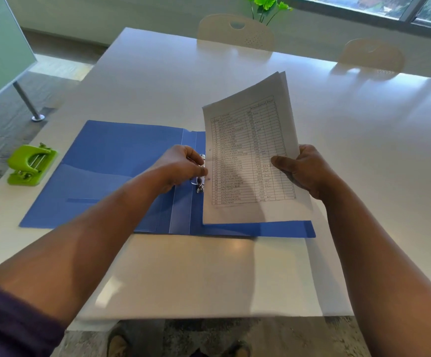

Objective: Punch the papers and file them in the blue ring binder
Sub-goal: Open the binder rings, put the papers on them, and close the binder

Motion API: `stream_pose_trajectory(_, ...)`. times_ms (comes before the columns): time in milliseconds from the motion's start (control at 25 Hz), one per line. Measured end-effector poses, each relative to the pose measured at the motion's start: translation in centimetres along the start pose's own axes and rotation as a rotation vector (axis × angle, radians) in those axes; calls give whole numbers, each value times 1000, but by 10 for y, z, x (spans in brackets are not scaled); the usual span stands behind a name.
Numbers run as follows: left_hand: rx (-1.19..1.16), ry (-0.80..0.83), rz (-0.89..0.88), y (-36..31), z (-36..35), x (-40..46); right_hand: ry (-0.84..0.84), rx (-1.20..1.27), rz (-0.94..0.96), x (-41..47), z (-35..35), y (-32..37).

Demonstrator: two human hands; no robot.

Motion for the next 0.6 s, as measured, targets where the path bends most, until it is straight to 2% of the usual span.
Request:
stream_pose_trajectory(80, 17, -135, -114, -10, 17, 9, 1, -2, -2, 2, 0, -3)
stream_pose_trajectory(160, 1, -188, -212, -21, 24, 20, 2, -2, 1, 5, 1, -5)
stream_pose_trajectory(240, -34, -124, -203, -26, 18, 32, 3, 3, -1, 7, 1, -8)
stream_pose_trajectory(400, -12, 30, -69, -22, 0, 54, 10, 22, 15, 9, 0, -6)
stream_pose_trajectory(600, -101, 42, -49, -17, -3, 60, 26, -23, 25, 12, 1, 1)
Point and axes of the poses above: each hand's wrist, its own x-axis towards the middle knuckle, its own z-axis out of the back of the hand, y = z × x, the point moved 8 cm from there along x, towards the middle knuckle, and after that the axes turned 14 degrees about -x, right-handed, at the moved point
